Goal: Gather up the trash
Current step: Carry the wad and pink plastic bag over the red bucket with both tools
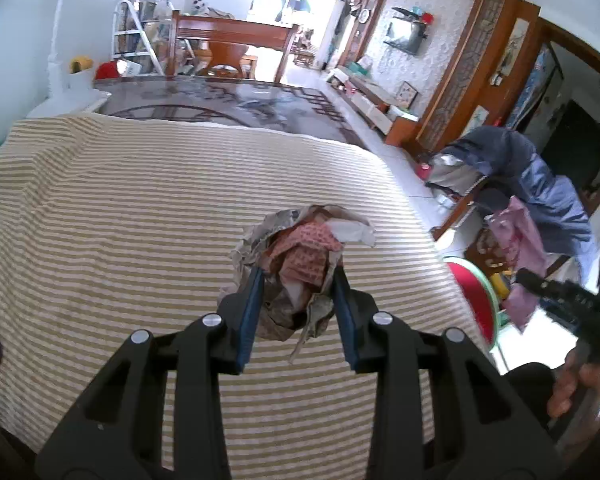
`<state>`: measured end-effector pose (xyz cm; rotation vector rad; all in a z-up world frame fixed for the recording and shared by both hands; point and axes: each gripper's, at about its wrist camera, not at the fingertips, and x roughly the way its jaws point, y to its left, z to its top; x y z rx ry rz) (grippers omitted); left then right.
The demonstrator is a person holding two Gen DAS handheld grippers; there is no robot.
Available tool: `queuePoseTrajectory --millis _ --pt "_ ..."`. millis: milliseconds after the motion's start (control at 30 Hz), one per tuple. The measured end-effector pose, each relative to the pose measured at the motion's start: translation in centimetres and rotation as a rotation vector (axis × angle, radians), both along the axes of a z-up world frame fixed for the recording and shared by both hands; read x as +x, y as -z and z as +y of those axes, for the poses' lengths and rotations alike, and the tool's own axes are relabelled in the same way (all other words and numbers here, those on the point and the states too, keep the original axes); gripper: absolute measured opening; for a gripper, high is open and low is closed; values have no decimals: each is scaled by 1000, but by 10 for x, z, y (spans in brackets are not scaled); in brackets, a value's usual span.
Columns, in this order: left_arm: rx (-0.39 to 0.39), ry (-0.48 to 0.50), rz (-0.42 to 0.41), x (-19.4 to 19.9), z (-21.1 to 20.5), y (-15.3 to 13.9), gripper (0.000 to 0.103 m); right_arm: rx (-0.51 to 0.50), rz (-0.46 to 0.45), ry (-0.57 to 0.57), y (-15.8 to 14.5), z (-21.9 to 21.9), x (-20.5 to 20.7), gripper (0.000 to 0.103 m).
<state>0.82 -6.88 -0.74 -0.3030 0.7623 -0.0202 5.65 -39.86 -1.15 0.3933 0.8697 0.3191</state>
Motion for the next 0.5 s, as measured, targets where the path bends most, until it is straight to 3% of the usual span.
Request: queuePoseTrajectory --millis 500 --pt "-12 189 -40 16 -80 -27 33 12 2 32 -1 -19 -6 31"
